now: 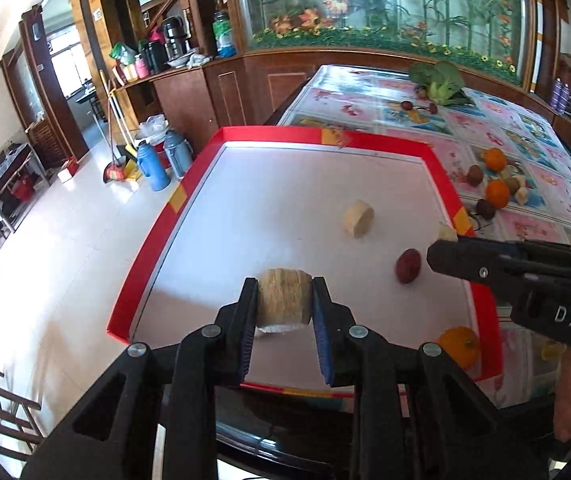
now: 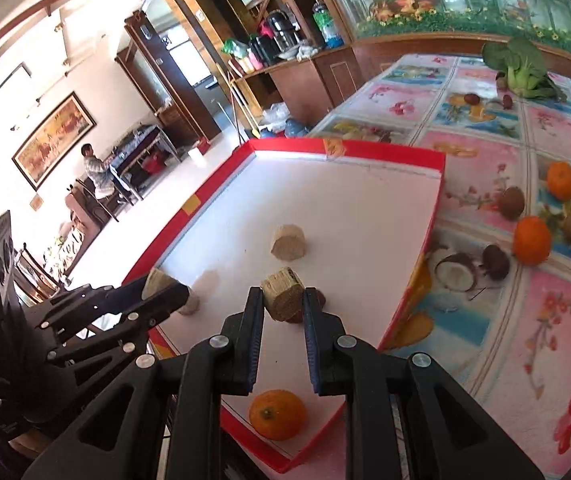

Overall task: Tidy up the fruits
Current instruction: 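Carry the root piece into the tray and release it with the left gripper, then grasp a date with the left gripper while the right gripper grasps an orange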

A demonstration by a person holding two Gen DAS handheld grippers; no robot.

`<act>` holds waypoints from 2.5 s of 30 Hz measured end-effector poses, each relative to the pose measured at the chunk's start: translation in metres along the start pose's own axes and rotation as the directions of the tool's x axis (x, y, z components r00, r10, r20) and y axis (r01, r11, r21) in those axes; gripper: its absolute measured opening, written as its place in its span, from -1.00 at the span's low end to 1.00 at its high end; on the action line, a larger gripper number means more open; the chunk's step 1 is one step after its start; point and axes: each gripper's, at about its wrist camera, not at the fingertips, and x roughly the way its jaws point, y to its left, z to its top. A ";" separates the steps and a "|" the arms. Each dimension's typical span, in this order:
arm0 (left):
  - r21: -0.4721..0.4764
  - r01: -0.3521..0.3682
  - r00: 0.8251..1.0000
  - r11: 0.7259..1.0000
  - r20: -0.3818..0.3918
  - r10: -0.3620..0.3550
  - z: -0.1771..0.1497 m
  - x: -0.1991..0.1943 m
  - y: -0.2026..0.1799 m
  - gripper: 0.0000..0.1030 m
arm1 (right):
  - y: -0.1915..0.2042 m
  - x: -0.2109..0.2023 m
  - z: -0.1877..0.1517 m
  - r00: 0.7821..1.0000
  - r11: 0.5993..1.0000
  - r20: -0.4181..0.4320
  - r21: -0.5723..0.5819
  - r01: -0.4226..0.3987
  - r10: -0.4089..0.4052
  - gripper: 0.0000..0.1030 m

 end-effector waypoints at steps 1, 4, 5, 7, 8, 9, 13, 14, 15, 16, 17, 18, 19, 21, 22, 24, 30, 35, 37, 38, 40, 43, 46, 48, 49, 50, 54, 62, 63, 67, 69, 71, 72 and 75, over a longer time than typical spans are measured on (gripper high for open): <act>-0.001 -0.006 1.000 1.000 0.000 0.006 -0.001 0.001 0.001 -0.45 | 0.000 0.002 -0.001 1.000 1.000 -0.010 0.000 0.002 -0.002 -0.63; 0.002 -0.030 1.000 1.000 -0.008 0.030 -0.004 0.003 0.002 -0.45 | 0.002 0.007 -0.004 0.999 1.000 -0.046 0.001 0.013 -0.013 -0.61; 0.003 -0.036 0.999 0.999 -0.007 0.036 -0.005 0.003 0.002 -0.44 | 0.003 0.004 -0.006 0.999 1.000 -0.048 0.002 0.015 -0.015 -0.60; 0.004 -0.038 0.999 0.999 -0.011 0.038 -0.005 0.003 0.003 -0.25 | 0.004 0.001 -0.008 0.999 1.000 -0.047 0.006 0.005 -0.005 -0.45; 0.002 -0.047 0.999 0.999 -0.008 0.047 -0.005 0.002 0.003 0.05 | 0.004 -0.003 -0.008 0.999 1.000 -0.036 0.006 -0.007 0.008 -0.41; 0.001 -0.056 0.998 0.998 0.002 0.056 -0.005 0.000 0.004 0.17 | 0.004 -0.007 -0.008 1.000 1.000 -0.024 0.006 -0.017 0.017 -0.41; 0.014 -0.086 0.996 0.996 0.037 0.086 -0.001 -0.010 -0.001 0.47 | -0.005 -0.025 -0.008 0.999 0.999 0.037 0.019 -0.029 0.029 -0.38; 0.017 -0.083 0.995 0.996 0.047 0.083 0.001 -0.013 -0.003 0.49 | -0.013 -0.030 -0.007 0.998 0.999 0.054 0.029 -0.022 0.021 -0.37; 0.021 -0.078 0.996 0.997 0.053 0.077 0.002 -0.016 -0.005 0.50 | -0.020 -0.034 -0.007 0.998 0.999 0.063 0.041 -0.016 0.013 -0.34; 0.024 -0.074 0.996 0.997 0.057 0.072 0.002 -0.017 -0.007 0.53 | -0.031 -0.041 -0.008 0.997 0.998 0.075 0.065 -0.009 0.004 -0.33; 0.031 -0.066 0.996 0.997 0.059 0.064 0.003 -0.019 -0.011 0.56 | -0.040 -0.045 -0.008 0.996 0.996 0.084 0.084 -0.004 -0.003 -0.33; 0.044 -0.054 0.997 0.998 0.062 0.052 0.003 -0.021 -0.017 0.57 | -0.049 -0.051 -0.010 0.995 0.995 0.094 0.104 0.003 -0.012 -0.33; 0.056 -0.048 0.997 0.997 0.064 0.044 0.004 -0.022 -0.022 0.57 | -0.062 -0.058 -0.012 0.994 0.992 0.107 0.128 0.016 -0.030 -0.33; 0.090 -0.033 0.997 0.995 0.068 0.027 0.004 -0.025 -0.036 0.57 | -0.082 -0.068 -0.016 0.991 0.986 0.122 0.164 0.041 -0.062 -0.33; 0.105 -0.026 0.997 0.994 0.071 0.019 0.004 -0.026 -0.043 0.57 | -0.094 -0.074 -0.019 0.989 0.980 0.125 0.190 0.053 -0.078 -0.33; 0.132 -0.004 0.997 0.991 0.073 -0.006 0.005 -0.029 -0.056 0.57 | -0.110 -0.083 -0.023 0.987 0.973 0.131 0.225 0.057 -0.088 -0.33; 0.208 0.066 0.995 0.976 0.061 -0.080 0.004 -0.036 -0.095 0.59 | -0.130 -0.094 -0.027 0.983 0.964 0.139 0.253 0.086 -0.124 -0.33; 0.231 0.102 0.993 0.968 0.041 -0.114 0.001 -0.037 -0.110 0.60 | -0.132 -0.079 -0.012 0.985 0.969 0.116 0.226 0.102 -0.131 -0.33; 0.227 0.122 0.991 0.966 0.024 -0.131 0.002 -0.035 -0.115 0.60 | -0.135 -0.074 -0.007 0.984 0.968 0.105 0.221 0.117 -0.143 -0.33; 0.227 0.133 0.990 0.965 0.016 -0.140 0.003 -0.033 -0.118 0.60 | -0.134 -0.070 -0.003 0.983 0.968 0.101 0.213 0.131 -0.156 -0.33; 0.226 0.141 0.989 0.964 0.010 -0.147 0.006 -0.032 -0.123 0.60 | -0.135 -0.067 0.001 0.981 0.968 0.099 0.205 0.143 -0.166 -0.33; 0.225 0.154 0.987 0.962 0.012 -0.161 0.012 -0.031 -0.129 0.60 | -0.137 -0.058 0.009 0.980 0.966 0.089 0.202 0.159 -0.180 -0.31; 0.234 0.155 0.986 0.960 0.021 -0.164 0.018 -0.030 -0.135 0.60 | -0.139 -0.048 0.014 0.980 0.965 0.071 0.200 0.168 -0.185 -0.27; 0.240 0.149 0.987 0.959 0.026 -0.160 0.023 -0.028 -0.137 0.60 | -0.139 -0.043 0.017 0.978 0.965 0.065 0.190 0.181 -0.196 -0.23; 0.240 0.149 0.987 0.959 0.025 -0.160 0.026 -0.026 -0.138 0.60 | -0.139 -0.042 0.018 0.975 0.964 0.066 0.181 0.197 -0.211 -0.23; 0.241 0.150 0.987 0.959 0.024 -0.161 0.028 -0.024 -0.139 0.60 | -0.139 -0.040 0.019 0.973 0.962 0.061 0.173 0.209 -0.223 -0.23; 0.246 0.162 0.985 0.956 0.009 -0.170 0.036 -0.014 -0.145 0.60 | -0.146 -0.031 0.018 0.973 0.961 0.018 0.162 0.225 -0.231 -0.39; 0.310 0.235 0.972 0.921 -0.063 -0.227 0.062 0.022 -0.181 0.22 | -0.162 -0.052 0.016 0.984 0.963 0.042 0.216 0.161 -0.174 -0.40; 0.313 0.239 0.971 0.919 -0.073 -0.228 0.065 0.027 -0.184 0.18 | -0.165 -0.056 0.017 0.985 0.961 0.054 0.234 0.145 -0.162 -0.40; 0.326 0.255 0.966 0.910 -0.124 -0.226 0.072 0.051 -0.195 -0.09 | -0.175 -0.068 0.019 0.990 0.953 0.079 0.291 0.086 -0.114 -0.40; 0.350 0.257 0.965 0.901 -0.139 -0.221 0.071 0.058 -0.201 -0.10 | -0.176 -0.070 0.019 0.990 0.951 0.083 0.298 0.088 -0.117 -0.40; 0.356 0.253 0.966 0.900 -0.149 -0.212 0.069 0.064 -0.205 -0.11 | -0.176 -0.071 0.020 0.990 0.950 0.084 0.303 0.080 -0.110 -0.40; 0.353 0.250 0.966 0.902 -0.155 -0.207 0.069 0.067 -0.205 -0.13 | -0.175 -0.071 0.020 0.991 0.949 0.084 0.304 0.077 -0.107 -0.40; 0.322 0.268 0.958 0.908 -0.186 -0.217 0.069 0.077 -0.203 -0.27 | -0.176 -0.072 0.022 0.990 0.950 0.090 0.302 0.074 -0.105 -0.40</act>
